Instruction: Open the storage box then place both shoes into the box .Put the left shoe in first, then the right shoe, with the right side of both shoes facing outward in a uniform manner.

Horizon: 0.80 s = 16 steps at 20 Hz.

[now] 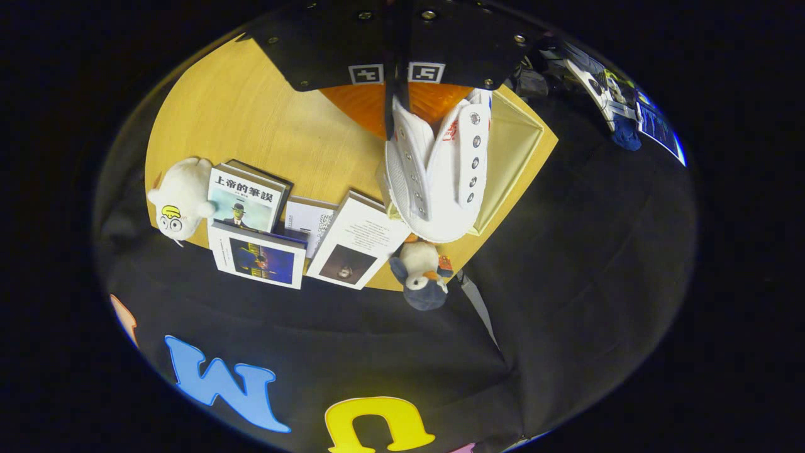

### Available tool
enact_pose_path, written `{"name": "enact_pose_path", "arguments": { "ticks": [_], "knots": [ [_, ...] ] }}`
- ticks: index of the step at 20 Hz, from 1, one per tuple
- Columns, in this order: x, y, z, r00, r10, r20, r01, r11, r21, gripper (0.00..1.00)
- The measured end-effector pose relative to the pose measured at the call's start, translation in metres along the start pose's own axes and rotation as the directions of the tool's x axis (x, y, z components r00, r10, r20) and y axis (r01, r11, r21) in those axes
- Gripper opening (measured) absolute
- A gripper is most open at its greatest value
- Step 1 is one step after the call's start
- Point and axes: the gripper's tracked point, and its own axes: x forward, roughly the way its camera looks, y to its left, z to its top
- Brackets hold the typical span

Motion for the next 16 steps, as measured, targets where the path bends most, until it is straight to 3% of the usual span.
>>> {"name": "enact_pose_path", "arguments": {
  "ticks": [16],
  "knots": [
    [0.082,0.073,0.015,0.993,0.034,-0.109,-0.046,0.993,-0.107,0.0]
  ]
}}
